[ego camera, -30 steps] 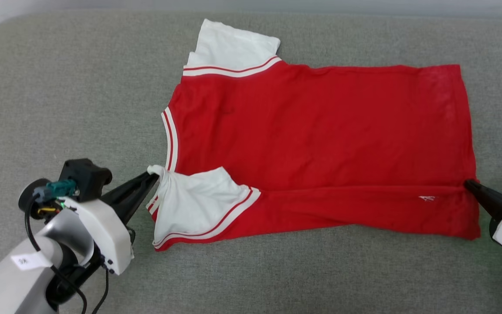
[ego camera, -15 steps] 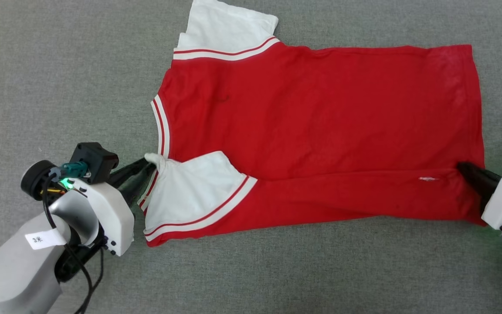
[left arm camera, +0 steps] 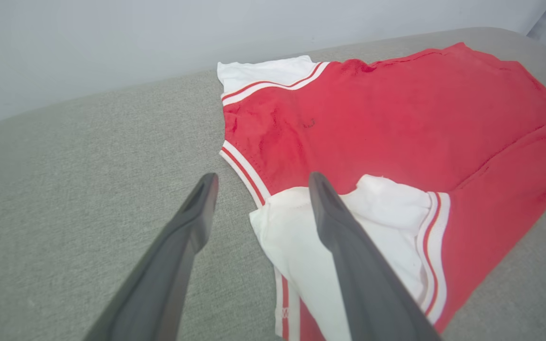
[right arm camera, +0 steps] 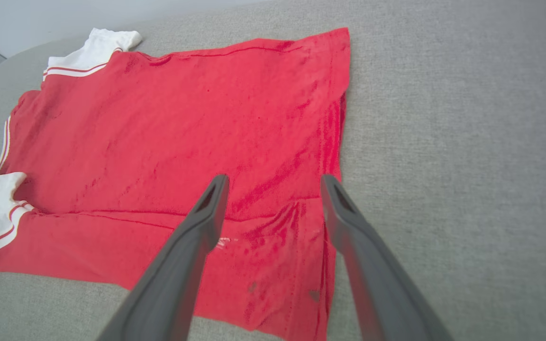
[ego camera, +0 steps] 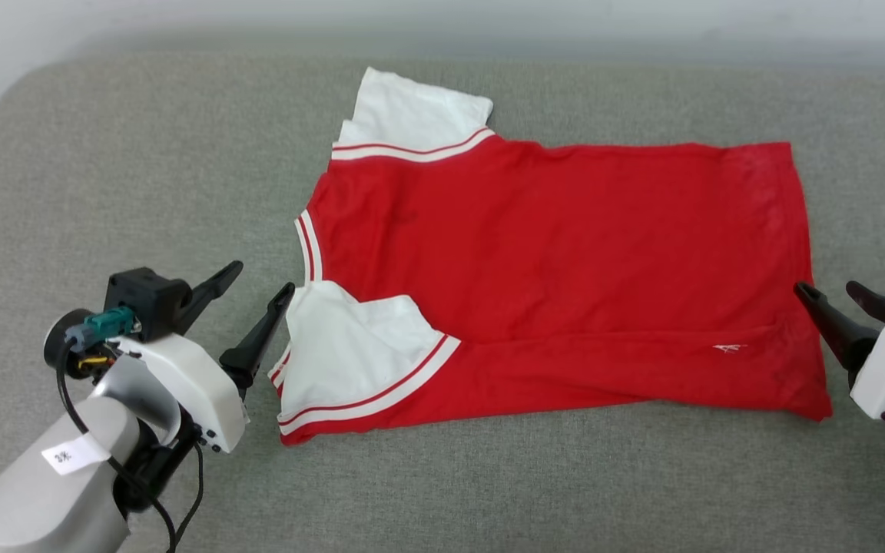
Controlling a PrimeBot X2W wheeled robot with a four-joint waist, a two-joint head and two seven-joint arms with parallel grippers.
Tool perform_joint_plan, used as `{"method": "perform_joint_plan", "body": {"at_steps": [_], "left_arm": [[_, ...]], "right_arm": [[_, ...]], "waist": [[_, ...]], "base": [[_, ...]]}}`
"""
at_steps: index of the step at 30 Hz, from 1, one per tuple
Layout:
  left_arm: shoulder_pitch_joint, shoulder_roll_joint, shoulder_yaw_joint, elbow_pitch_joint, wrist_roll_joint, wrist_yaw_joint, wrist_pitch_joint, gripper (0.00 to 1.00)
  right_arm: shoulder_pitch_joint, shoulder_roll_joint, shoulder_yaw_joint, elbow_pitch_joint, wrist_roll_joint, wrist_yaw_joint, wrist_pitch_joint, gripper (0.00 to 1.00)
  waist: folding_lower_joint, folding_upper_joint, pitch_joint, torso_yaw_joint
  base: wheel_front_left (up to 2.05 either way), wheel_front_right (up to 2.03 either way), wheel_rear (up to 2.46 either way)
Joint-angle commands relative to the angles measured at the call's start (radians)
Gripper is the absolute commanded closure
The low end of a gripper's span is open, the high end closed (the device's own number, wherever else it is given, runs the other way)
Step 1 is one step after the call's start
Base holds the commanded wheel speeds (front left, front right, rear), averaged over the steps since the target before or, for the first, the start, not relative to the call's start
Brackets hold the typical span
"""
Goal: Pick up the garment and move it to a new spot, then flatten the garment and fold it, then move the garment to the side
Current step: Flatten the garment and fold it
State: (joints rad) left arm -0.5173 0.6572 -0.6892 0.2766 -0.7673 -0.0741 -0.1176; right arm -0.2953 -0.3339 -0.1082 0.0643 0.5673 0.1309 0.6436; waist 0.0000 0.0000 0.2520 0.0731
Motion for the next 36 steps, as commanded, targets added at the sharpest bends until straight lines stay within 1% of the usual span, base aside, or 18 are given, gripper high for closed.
{"method": "perform_joint_plan", "body": {"at_steps": [1,5,9,14,16,18,23,27,30,33,36], "left_arm": [[0.015,-0.001,0.003,-0.004,0.002,0.007,-0.004,0.00],[0.073,-0.012,0.025,-0.056,-0.035,0.059,-0.020,0.00],[0.157,0.007,0.043,-0.139,-0.064,0.132,-0.011,0.00],[0.260,0.035,0.047,-0.255,-0.079,0.225,0.017,0.00],[0.291,0.056,0.042,-0.291,-0.071,0.253,0.029,0.00],[0.326,0.063,0.043,-0.321,-0.081,0.281,0.036,0.00],[0.379,0.088,0.027,-0.360,-0.095,0.328,0.094,0.00],[0.388,0.092,0.011,-0.355,-0.101,0.366,0.150,0.00],[0.375,0.077,0.006,-0.342,-0.106,0.372,0.165,0.00],[0.354,0.068,0.007,-0.293,-0.096,0.382,0.166,0.00],[0.338,0.051,0.008,-0.237,-0.100,0.381,0.167,0.00]], "right_arm": [[0.012,-0.002,0.003,-0.007,-0.007,0.000,-0.004,0.00],[0.061,-0.008,0.016,-0.046,-0.032,0.000,-0.005,0.00],[0.119,0.002,0.017,-0.103,-0.041,0.000,0.012,0.00],[0.190,0.023,-0.002,-0.165,-0.087,-0.001,0.023,0.00],[0.209,0.039,-0.013,-0.190,-0.098,0.000,0.018,0.00],[0.234,0.048,-0.020,-0.208,-0.115,-0.001,0.017,0.00],[0.282,0.071,-0.029,-0.238,-0.154,0.000,0.042,0.00],[0.300,0.091,-0.027,-0.260,-0.165,-0.001,0.068,0.00],[0.295,0.103,-0.029,-0.274,-0.164,0.000,0.070,0.00],[0.283,0.107,-0.031,-0.280,-0.164,-0.001,0.069,0.00],[0.275,0.107,-0.033,-0.279,-0.167,-0.001,0.069,0.00]], "waist": [[0.0000,0.0000,-0.031,-0.001],[0.0000,0.0000,-0.081,-0.004],[0.0000,0.0000,-0.113,-0.013],[0.0000,0.0000,-0.131,-0.022],[0.0000,0.0000,-0.131,-0.026],[0.0000,0.0000,-0.127,-0.032],[0.0000,0.0000,-0.111,-0.045],[0.0000,0.0000,-0.091,-0.059],[0.0000,0.0000,-0.069,-0.069],[0.0000,0.0000,-0.041,-0.080],[0.0000,0.0000,-0.017,-0.087]], "base": [[0.00,0.00,0.00],[0.00,0.00,0.00],[0.00,0.00,0.00],[0.00,0.00,0.00],[0.00,0.00,0.00],[0.00,0.00,0.00],[0.00,0.00,0.00],[0.00,0.00,0.00],[0.00,0.00,0.00],[0.00,0.00,0.00],[0.00,0.00,0.00]]}}
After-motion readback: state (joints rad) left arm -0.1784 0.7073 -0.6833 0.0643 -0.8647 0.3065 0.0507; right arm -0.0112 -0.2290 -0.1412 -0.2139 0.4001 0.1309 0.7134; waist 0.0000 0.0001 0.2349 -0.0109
